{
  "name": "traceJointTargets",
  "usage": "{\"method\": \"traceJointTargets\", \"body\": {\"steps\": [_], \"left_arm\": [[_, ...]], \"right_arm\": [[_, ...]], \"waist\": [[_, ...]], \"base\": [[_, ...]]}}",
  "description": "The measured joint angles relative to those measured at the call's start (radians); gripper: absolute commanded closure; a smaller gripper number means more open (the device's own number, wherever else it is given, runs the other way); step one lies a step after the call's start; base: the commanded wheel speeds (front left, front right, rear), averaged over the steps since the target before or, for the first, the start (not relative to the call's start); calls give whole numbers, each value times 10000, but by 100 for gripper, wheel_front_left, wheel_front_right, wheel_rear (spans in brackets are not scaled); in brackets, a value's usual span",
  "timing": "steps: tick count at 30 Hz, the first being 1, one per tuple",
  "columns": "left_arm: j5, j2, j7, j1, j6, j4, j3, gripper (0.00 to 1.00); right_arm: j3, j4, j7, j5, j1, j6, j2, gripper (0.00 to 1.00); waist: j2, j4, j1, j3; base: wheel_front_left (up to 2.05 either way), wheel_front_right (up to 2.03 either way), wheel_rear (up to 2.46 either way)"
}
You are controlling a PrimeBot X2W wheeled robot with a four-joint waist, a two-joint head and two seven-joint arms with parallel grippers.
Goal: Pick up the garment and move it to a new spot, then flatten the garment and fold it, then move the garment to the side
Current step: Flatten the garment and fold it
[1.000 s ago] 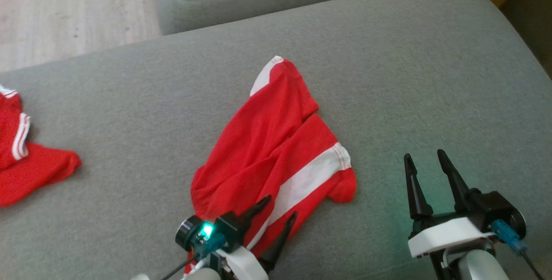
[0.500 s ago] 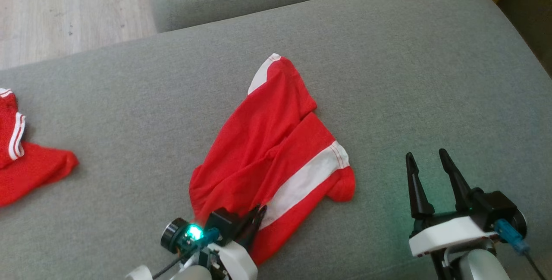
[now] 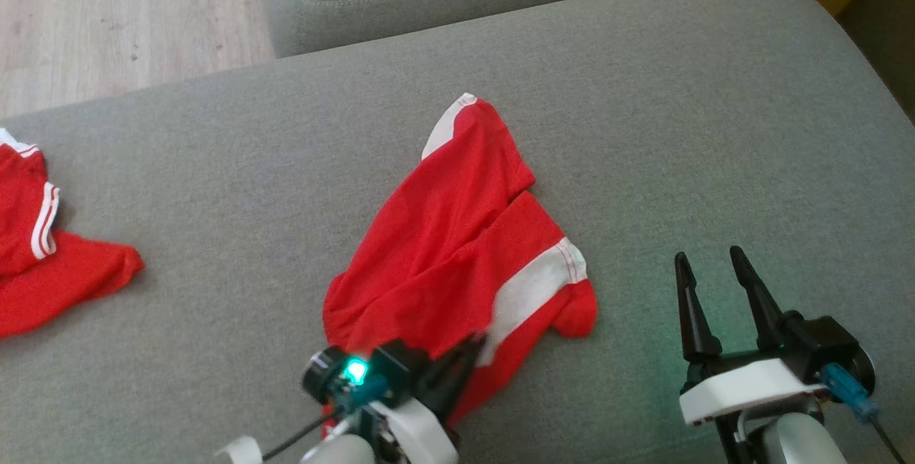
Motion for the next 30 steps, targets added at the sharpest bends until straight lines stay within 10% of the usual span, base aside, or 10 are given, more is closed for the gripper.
{"method": "traceJointTargets", "body": {"steps": [14,15,16,17,25,30], "left_arm": [[-978,1193,1476,1044,-759,-2222,-1879,100],[-993,1206,1425,1043,-773,-2128,-1979,84],[-993,1218,1329,1038,-773,-2006,-2042,14],[-1003,1221,1241,1035,-773,-1896,-2073,0],[-1687,744,560,777,-761,-2512,-1676,0],[-1358,178,261,-484,56,-2322,-941,0]], "right_arm": [[0,42,0,0,1,2,0,0],[6,44,0,0,1,2,0,0],[8,46,0,0,1,2,0,0],[2,50,2,0,1,2,0,0],[-2,48,0,0,0,2,0,0],[82,48,2,0,-7,2,0,0]], "waist": [[0,8,0,-63],[0,-12,0,-58],[0,-31,0,-47],[0,-51,1,-36],[0,-250,0,22],[0,-438,1,107]], "base": [[0,0,0],[0,0,0],[0,0,0],[0,0,0],[0,0,0],[0,0,0]]}}
